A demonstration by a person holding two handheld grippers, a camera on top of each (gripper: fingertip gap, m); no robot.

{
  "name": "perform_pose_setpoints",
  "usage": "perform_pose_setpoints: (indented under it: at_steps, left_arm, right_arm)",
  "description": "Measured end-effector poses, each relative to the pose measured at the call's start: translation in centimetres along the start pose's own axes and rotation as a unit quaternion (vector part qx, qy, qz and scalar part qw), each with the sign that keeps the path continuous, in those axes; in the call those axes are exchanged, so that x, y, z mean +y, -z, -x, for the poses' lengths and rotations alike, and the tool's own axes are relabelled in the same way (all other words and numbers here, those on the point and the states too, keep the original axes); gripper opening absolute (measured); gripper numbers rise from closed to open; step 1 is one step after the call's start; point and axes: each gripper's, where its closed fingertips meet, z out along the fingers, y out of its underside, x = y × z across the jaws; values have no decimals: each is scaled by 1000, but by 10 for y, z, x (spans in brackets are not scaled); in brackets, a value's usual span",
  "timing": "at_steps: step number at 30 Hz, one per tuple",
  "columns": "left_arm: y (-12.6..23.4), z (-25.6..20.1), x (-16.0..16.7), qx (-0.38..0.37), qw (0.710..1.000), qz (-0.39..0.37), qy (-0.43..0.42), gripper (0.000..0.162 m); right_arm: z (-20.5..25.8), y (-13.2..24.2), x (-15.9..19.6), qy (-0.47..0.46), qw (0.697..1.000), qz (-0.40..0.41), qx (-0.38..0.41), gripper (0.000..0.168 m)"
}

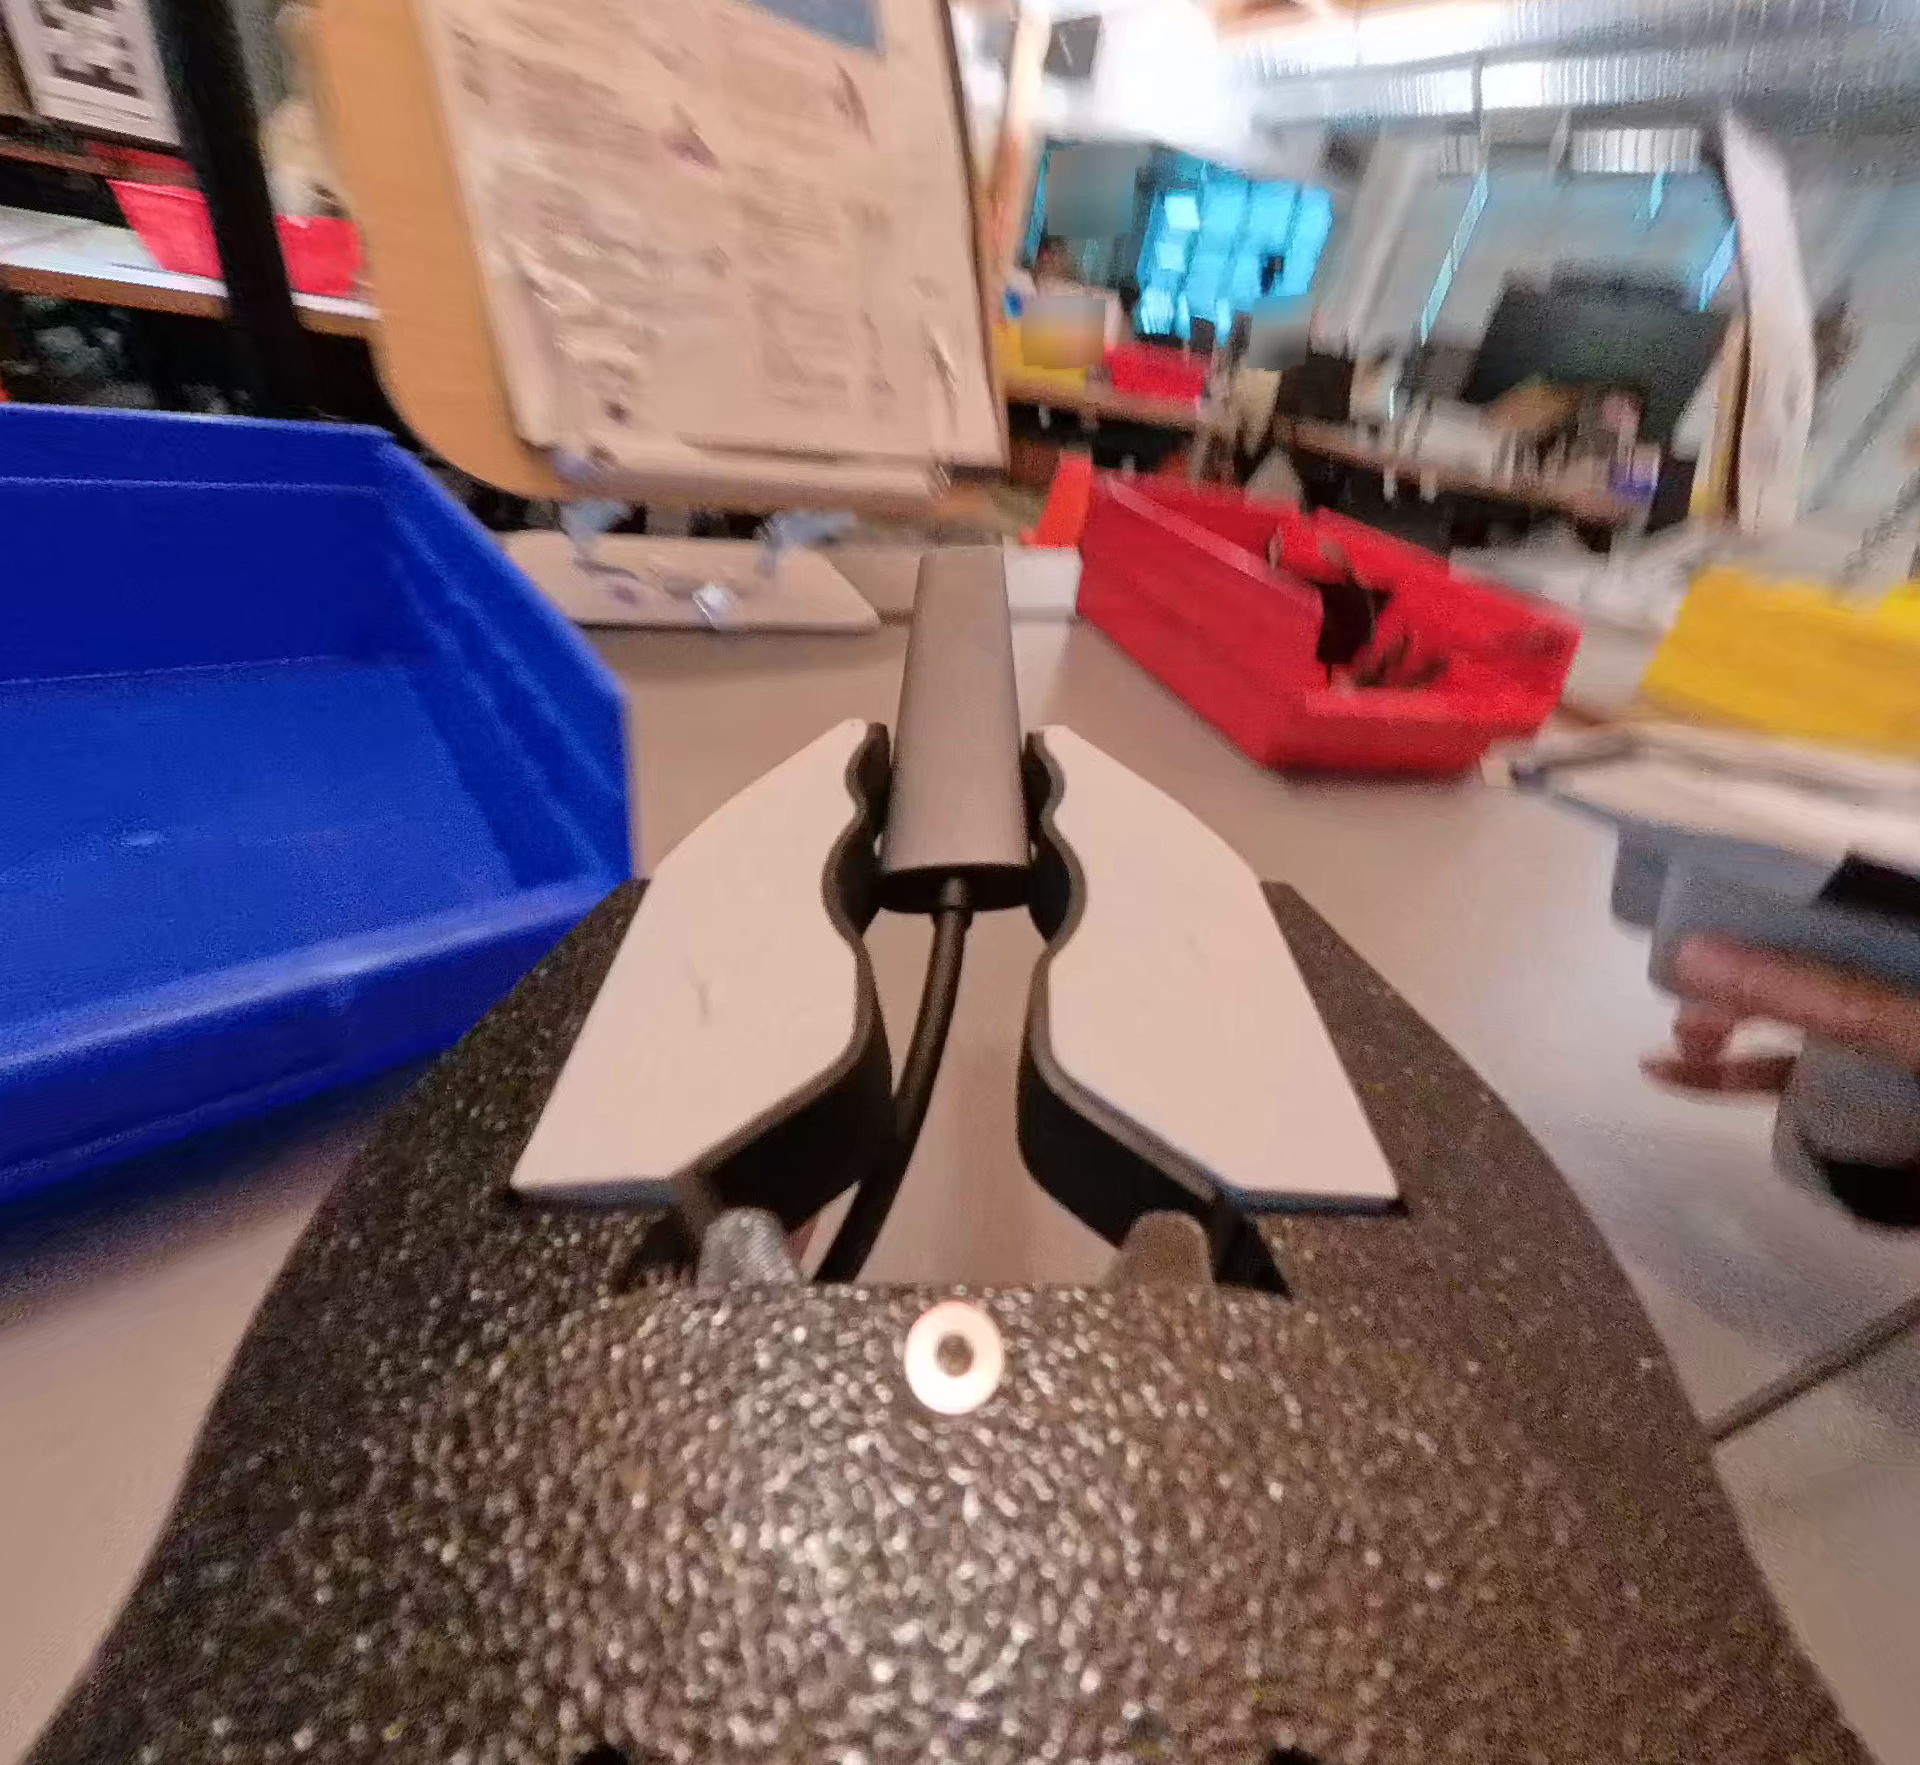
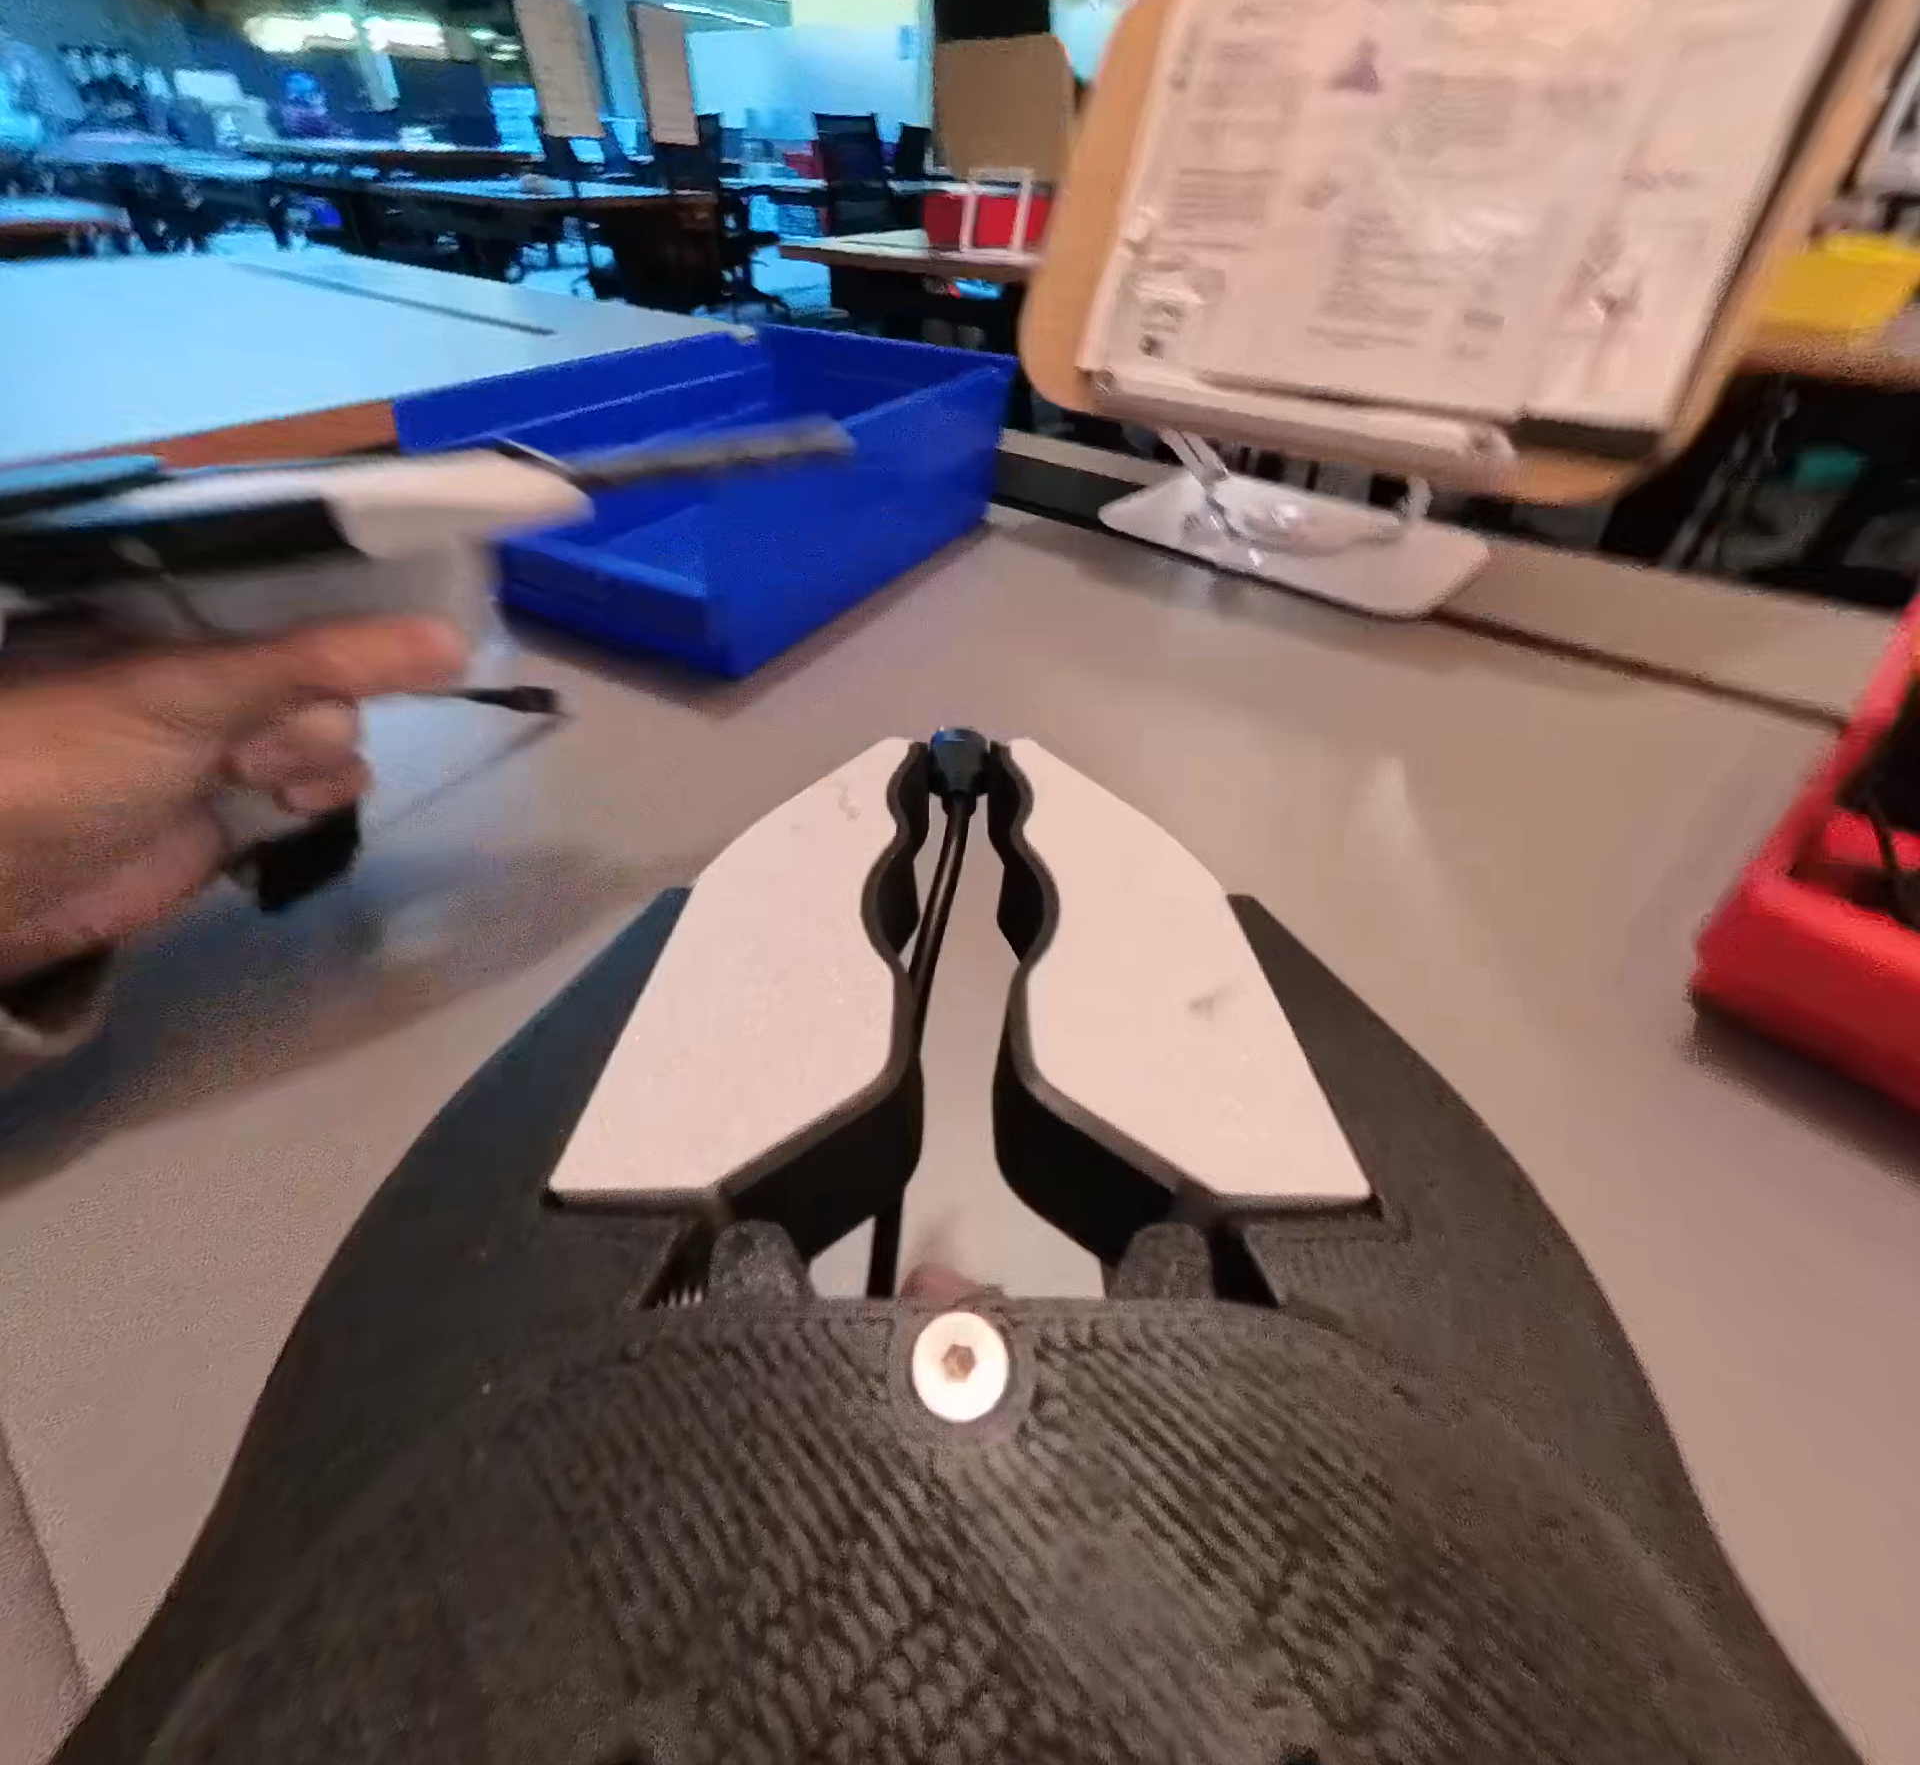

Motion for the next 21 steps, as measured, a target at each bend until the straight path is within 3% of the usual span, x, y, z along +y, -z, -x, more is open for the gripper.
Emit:
perform_pose_setpoints:
  at_steps: [2,4,8,12,15,18,21]
  left_arm:
    - [12,6,-29,5,999,-44,14,25]
    - [14,-16,-40,21,997,-52,-55,25]
    - [4,-47,-23,70,991,-28,-108,25]
    - [-3,-50,-3,93,993,-1,-77,24]
    - [-4,-51,-3,104,993,-2,-62,24]
    - [-4,-53,-3,110,991,-4,-77,24]
    - [-4,-52,-1,104,991,-5,-81,25]
  right_arm:
    - [-26,13,-6,-58,998,-32,17,11]
    - [-40,18,-25,-71,995,-66,21,11]
    - [-75,34,-87,43,990,-114,78,11]
    - [-137,52,-152,147,965,-162,144,11]
    - [-182,57,-190,173,949,-205,167,11]
    - [-231,53,-204,194,933,-226,203,11]
    - [-276,43,-196,178,920,-246,248,11]
